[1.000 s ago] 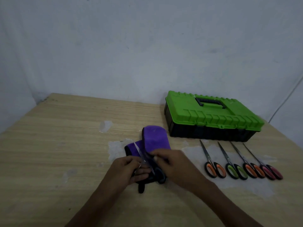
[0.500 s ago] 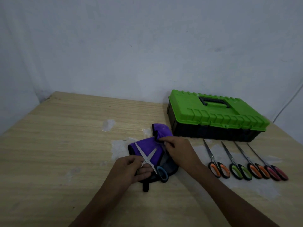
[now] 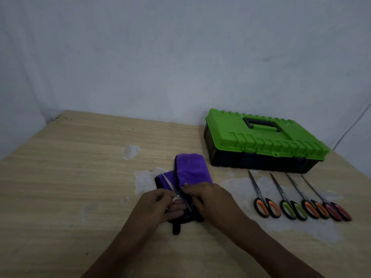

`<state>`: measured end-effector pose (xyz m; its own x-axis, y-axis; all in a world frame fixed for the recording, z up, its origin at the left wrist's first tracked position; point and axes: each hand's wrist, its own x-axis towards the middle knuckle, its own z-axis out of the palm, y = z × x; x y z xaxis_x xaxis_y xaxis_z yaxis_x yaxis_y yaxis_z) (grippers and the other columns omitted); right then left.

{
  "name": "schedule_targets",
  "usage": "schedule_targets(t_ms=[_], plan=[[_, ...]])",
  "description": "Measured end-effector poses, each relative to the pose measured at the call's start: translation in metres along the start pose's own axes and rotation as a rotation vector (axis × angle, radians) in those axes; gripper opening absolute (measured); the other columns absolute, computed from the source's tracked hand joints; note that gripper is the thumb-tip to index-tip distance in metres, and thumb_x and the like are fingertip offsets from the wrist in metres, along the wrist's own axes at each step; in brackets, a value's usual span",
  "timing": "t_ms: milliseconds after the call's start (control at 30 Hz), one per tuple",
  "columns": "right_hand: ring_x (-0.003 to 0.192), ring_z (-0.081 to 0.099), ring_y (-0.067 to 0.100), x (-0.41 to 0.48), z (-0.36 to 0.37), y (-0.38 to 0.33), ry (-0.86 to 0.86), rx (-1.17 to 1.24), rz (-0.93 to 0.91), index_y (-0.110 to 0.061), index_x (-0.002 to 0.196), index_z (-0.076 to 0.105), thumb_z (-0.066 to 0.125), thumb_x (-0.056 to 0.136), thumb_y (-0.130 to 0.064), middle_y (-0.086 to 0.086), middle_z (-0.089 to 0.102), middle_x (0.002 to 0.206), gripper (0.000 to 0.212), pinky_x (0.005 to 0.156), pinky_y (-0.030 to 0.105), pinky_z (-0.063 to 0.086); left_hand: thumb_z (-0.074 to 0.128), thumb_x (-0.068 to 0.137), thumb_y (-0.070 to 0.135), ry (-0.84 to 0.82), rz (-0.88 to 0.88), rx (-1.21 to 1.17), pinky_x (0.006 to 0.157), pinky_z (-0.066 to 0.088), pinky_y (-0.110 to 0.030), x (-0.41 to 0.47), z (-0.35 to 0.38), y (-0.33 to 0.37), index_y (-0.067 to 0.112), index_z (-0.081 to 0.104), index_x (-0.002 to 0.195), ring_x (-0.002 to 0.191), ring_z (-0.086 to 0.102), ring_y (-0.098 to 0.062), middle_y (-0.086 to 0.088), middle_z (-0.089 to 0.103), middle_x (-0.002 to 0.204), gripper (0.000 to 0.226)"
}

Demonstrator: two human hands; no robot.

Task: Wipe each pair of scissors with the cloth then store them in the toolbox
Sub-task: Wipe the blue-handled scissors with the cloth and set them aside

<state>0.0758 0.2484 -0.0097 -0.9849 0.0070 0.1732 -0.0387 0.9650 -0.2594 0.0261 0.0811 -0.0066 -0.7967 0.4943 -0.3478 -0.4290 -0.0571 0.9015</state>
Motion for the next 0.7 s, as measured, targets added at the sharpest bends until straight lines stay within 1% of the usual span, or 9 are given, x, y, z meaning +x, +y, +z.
schedule_targets(t_ms=[67, 133, 233, 300, 367, 433, 500, 600, 700], plan=[[0.116, 0.055, 0.019, 0.007, -0.002, 0.009, -0.003, -0.058, 0.043, -0.034, 0.131, 0.055, 0.044, 0.097, -0.023, 0.000, 0.061, 0.127, 0.037, 0.093, 0.034, 0.048, 0.046, 0.101, 0.003, -0.002, -0.003, -0.005, 0.066, 0.062, -0.028, -0.002, 0.000, 0.001, -0.006, 0.062, 0.099, 0.081, 0.077, -0.027, -0.023, 0.075, 0.088, 0.019], [0.111, 0.056, 0.022, 0.017, -0.005, 0.014, -0.009, -0.113, 0.082, -0.032, 0.130, 0.055, 0.047, 0.096, -0.021, 0.005, 0.061, 0.123, 0.037, 0.090, 0.032, 0.048, 0.046, 0.101, 0.004, -0.007, -0.005, -0.011, 0.065, 0.062, -0.026, -0.003, 0.000, 0.002, -0.005, 0.063, 0.099, 0.081, 0.077, -0.026, -0.023, 0.075, 0.088, 0.019], [0.099, 0.062, 0.022, 0.027, -0.011, 0.007, 0.090, 0.007, 0.159, -0.027, 0.124, 0.062, 0.047, 0.096, -0.016, 0.005, 0.067, 0.114, 0.034, 0.083, 0.029, 0.047, 0.045, 0.102, 0.004, -0.007, -0.018, -0.012, 0.066, 0.062, -0.027, -0.003, 0.000, 0.003, -0.004, 0.062, 0.102, 0.082, 0.077, -0.027, -0.027, 0.074, 0.092, 0.019], [0.094, 0.062, 0.016, 0.021, -0.010, -0.004, 0.142, 0.075, 0.105, -0.026, 0.118, 0.065, 0.046, 0.096, -0.016, 0.001, 0.070, 0.109, 0.032, 0.080, 0.028, 0.048, 0.046, 0.101, 0.004, -0.006, -0.020, -0.006, 0.068, 0.063, -0.029, -0.001, 0.000, 0.002, -0.004, 0.063, 0.101, 0.082, 0.077, -0.028, -0.026, 0.074, 0.092, 0.018], [0.093, 0.060, 0.014, 0.012, -0.006, -0.017, 0.066, 0.045, -0.004, -0.026, 0.114, 0.066, 0.046, 0.095, -0.014, -0.001, 0.069, 0.104, 0.030, 0.078, 0.029, 0.049, 0.047, 0.101, 0.003, -0.005, -0.009, 0.014, 0.067, 0.063, -0.030, 0.001, 0.000, 0.002, -0.003, 0.065, 0.098, 0.080, 0.077, -0.027, -0.024, 0.075, 0.090, 0.019], [0.094, 0.060, 0.017, 0.012, 0.001, -0.014, 0.035, 0.032, 0.004, -0.025, 0.117, 0.064, 0.048, 0.094, -0.012, 0.000, 0.068, 0.105, 0.031, 0.078, 0.028, 0.047, 0.046, 0.101, 0.003, -0.008, -0.009, 0.021, 0.066, 0.062, -0.029, 0.002, 0.001, 0.002, -0.003, 0.065, 0.095, 0.079, 0.077, -0.027, -0.022, 0.075, 0.087, 0.021], [0.093, 0.062, 0.018, 0.021, 0.002, 0.003, 0.121, 0.087, 0.097, -0.024, 0.121, 0.062, 0.050, 0.093, -0.012, 0.002, 0.069, 0.106, 0.032, 0.077, 0.025, 0.046, 0.046, 0.101, 0.004, -0.013, -0.017, -0.004, 0.065, 0.062, -0.028, 0.001, 0.000, 0.002, -0.004, 0.064, 0.096, 0.079, 0.077, -0.026, -0.021, 0.075, 0.086, 0.020], [0.086, 0.061, 0.010, 0.028, -0.002, 0.021, 0.203, 0.228, 0.196, -0.021, 0.118, 0.062, 0.060, 0.089, -0.013, -0.001, 0.069, 0.102, 0.030, 0.071, 0.011, 0.040, 0.045, 0.102, 0.006, -0.014, -0.021, -0.015, 0.065, 0.062, -0.028, 0.000, -0.001, 0.003, -0.004, 0.062, 0.101, 0.080, 0.077, -0.026, -0.023, 0.074, 0.090, 0.020], [0.082, 0.057, 0.010, 0.029, -0.003, 0.031, 0.336, 0.267, 0.209, -0.019, 0.107, 0.060, 0.058, 0.087, -0.003, -0.002, 0.062, 0.095, 0.025, 0.070, 0.015, 0.044, 0.044, 0.102, 0.006, -0.012, -0.015, -0.031, 0.065, 0.062, -0.029, 0.002, 0.000, 0.002, -0.005, 0.061, 0.105, 0.080, 0.077, -0.027, -0.023, 0.074, 0.093, 0.020]])
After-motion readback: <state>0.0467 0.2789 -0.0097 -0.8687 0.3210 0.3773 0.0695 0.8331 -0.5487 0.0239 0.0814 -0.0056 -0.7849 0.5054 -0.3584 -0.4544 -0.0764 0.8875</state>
